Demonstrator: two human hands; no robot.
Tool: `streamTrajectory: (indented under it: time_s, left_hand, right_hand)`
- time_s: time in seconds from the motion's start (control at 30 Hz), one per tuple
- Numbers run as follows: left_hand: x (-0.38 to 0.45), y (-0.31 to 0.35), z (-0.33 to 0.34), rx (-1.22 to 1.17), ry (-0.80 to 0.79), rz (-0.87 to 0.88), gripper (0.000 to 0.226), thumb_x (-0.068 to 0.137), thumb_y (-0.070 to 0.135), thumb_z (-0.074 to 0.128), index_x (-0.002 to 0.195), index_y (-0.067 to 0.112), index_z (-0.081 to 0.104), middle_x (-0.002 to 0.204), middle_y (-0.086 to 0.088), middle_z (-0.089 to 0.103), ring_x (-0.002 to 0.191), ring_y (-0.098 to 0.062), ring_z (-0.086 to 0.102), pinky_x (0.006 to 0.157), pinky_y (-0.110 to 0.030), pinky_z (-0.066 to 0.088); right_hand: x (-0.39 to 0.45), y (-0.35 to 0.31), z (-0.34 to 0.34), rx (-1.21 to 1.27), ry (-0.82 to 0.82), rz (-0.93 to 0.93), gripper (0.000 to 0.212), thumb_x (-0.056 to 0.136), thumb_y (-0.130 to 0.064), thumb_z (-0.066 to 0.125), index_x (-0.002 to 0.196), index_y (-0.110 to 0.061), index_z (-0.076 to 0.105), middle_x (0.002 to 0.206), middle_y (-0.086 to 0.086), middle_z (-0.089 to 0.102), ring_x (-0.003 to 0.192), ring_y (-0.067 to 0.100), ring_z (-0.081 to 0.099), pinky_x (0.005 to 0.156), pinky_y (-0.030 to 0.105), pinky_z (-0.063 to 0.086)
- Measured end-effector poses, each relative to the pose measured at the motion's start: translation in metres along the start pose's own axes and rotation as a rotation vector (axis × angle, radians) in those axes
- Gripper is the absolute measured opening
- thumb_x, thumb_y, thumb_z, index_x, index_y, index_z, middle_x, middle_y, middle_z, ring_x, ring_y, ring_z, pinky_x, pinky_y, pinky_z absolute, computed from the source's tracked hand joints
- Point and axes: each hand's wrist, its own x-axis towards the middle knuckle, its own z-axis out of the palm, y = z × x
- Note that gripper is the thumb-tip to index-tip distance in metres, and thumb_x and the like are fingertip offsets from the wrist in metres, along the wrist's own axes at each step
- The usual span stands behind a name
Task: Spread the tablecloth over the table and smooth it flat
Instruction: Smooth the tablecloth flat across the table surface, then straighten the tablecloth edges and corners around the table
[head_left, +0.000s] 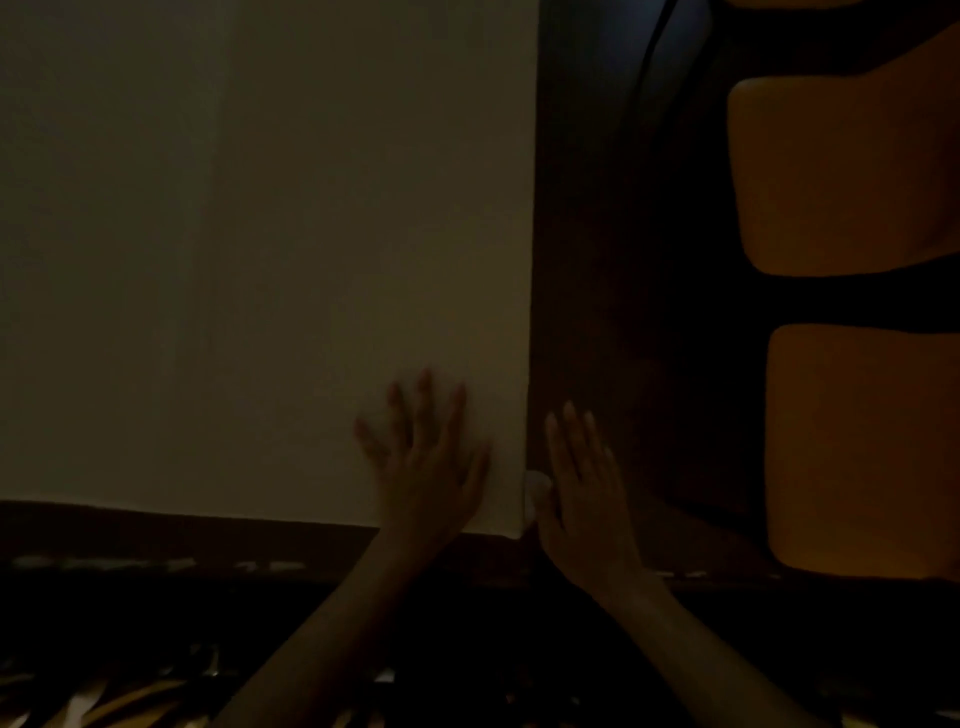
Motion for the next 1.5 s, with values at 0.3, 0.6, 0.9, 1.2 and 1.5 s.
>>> streamTrajectory:
  time_s: [0.3,0.6,0.9,1.2,1.5]
  left_hand:
    - [-0.002,-0.005,0.01,-0.012,0.024,0.036,0.081,0.089,0.05,0.042,0.159,0.024,0.01,0.166,-0.012,0.003,0.152,-0.039,-0.001,0.11,-0.074,0.009]
    - [-0.03,-0.076,0.002,-0.06,0.003,0.006,0.061,0.103,0.045,0.033,0.158,0.033,0.012,0.167,-0.005,0.0,0.153,-0.029,-0.005,0.117,-0.063,0.009]
    - [-0.07,-0.27,-0.011,-0.084,0.047,-0.16,0.064,0.102,0.046,0.027,0.159,0.025,0.007,0.167,-0.005,-0.002,0.153,-0.028,-0.004,0.119,-0.061,0.012]
    - [-0.065,-0.476,-0.01,-0.088,0.088,-0.124,0.063,0.102,0.048,0.027,0.159,0.025,0.013,0.167,-0.004,0.006,0.153,-0.03,0.003,0.12,-0.059,0.011]
    - [-0.086,-0.567,-0.01,-0.223,0.115,-0.22,0.071,0.102,0.054,0.025,0.158,0.013,0.012,0.167,-0.009,0.004,0.154,-0.028,0.001,0.122,-0.051,0.012]
  right_hand:
    - [0.068,-0.048,0.001,-0.124,-0.025,-0.396,0.059,0.105,-0.042,0.022,0.157,-0.016,0.018,0.166,0.008,0.014,0.154,0.027,0.006,0.123,0.049,0.009]
    - [0.006,-0.002,0.02,-0.43,-0.068,-0.339,0.061,0.096,-0.032,0.032,0.151,-0.007,0.038,0.164,0.013,0.019,0.152,0.041,0.006,0.118,0.061,0.016]
    - [0.047,-0.217,0.103,-0.279,0.003,-0.332,0.066,0.097,-0.032,0.038,0.156,-0.007,0.023,0.167,0.012,0.007,0.153,0.038,-0.001,0.12,0.06,0.012]
    - [0.082,-0.324,0.218,-0.384,-0.013,-0.136,0.065,0.102,-0.04,0.031,0.158,-0.012,0.016,0.166,0.017,0.004,0.153,0.037,-0.003,0.121,0.06,0.009]
    - [0.065,-0.327,0.217,-0.463,0.011,-0.045,0.064,0.102,-0.042,0.029,0.158,-0.013,0.018,0.166,0.019,0.004,0.153,0.038,0.001,0.122,0.057,0.009]
